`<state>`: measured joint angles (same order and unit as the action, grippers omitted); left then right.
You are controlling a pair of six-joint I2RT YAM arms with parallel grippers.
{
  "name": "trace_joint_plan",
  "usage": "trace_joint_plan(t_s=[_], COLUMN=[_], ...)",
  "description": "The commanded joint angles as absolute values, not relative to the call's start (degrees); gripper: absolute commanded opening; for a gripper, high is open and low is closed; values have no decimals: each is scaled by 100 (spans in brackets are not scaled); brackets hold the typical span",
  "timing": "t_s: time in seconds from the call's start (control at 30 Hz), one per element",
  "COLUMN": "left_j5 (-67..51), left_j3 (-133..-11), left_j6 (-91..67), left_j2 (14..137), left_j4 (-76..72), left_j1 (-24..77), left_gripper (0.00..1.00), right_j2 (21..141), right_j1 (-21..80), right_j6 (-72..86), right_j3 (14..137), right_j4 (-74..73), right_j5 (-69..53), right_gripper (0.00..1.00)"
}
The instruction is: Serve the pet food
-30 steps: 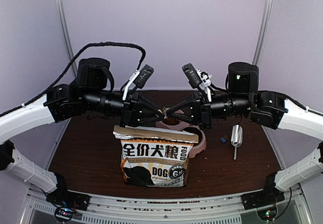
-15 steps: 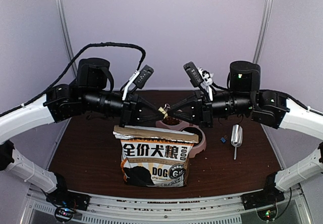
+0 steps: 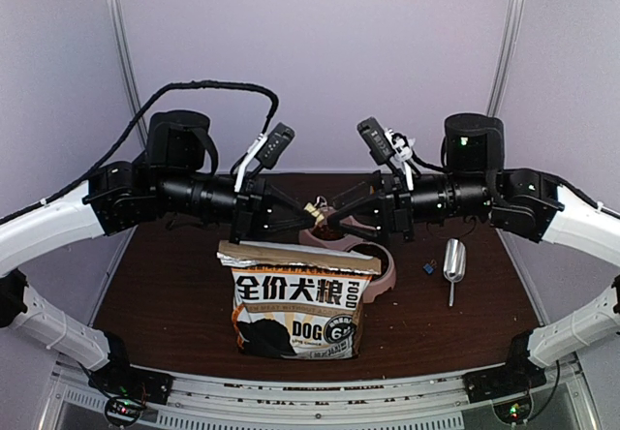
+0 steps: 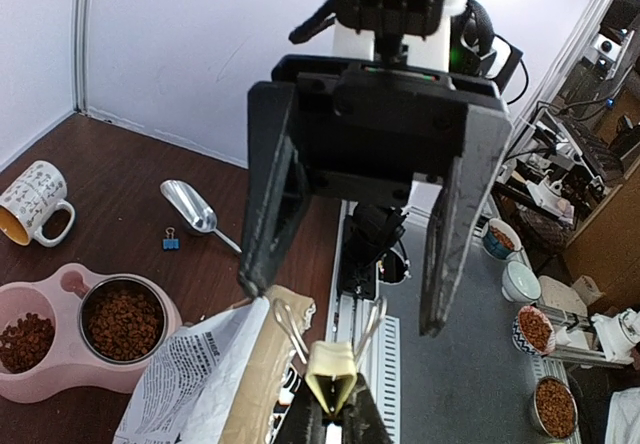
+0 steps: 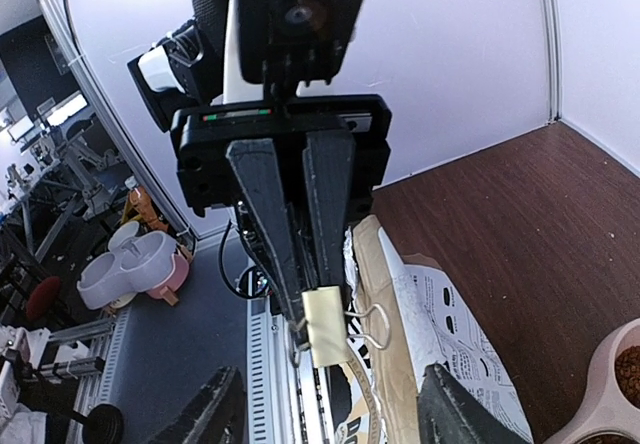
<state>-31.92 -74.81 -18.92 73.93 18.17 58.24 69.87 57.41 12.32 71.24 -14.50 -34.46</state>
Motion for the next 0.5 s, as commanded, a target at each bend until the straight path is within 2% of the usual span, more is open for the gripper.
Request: trace_joint_plan(t_s=[0.0, 0.2, 0.47], left_j5=[-3216, -3260, -3341], left_j3=[-7524, -7550, -7584], left_j6=[-1575, -1385, -1328], left_j2=[7274, 7307, 7356], left_j4=[1876, 2100, 2118], left_j1=[5854, 5854, 5854], left_gripper=[0, 1, 1], right_j2=[6871, 7198, 7668], right_j1=[5489, 5468, 5507], right_j6=[1407, 1473, 1260], right_j3=[7370, 7704, 8186], right_j4=[-1565, -1848, -2476], right_j5=[-3704, -4294, -4377], right_gripper=[63, 67, 69])
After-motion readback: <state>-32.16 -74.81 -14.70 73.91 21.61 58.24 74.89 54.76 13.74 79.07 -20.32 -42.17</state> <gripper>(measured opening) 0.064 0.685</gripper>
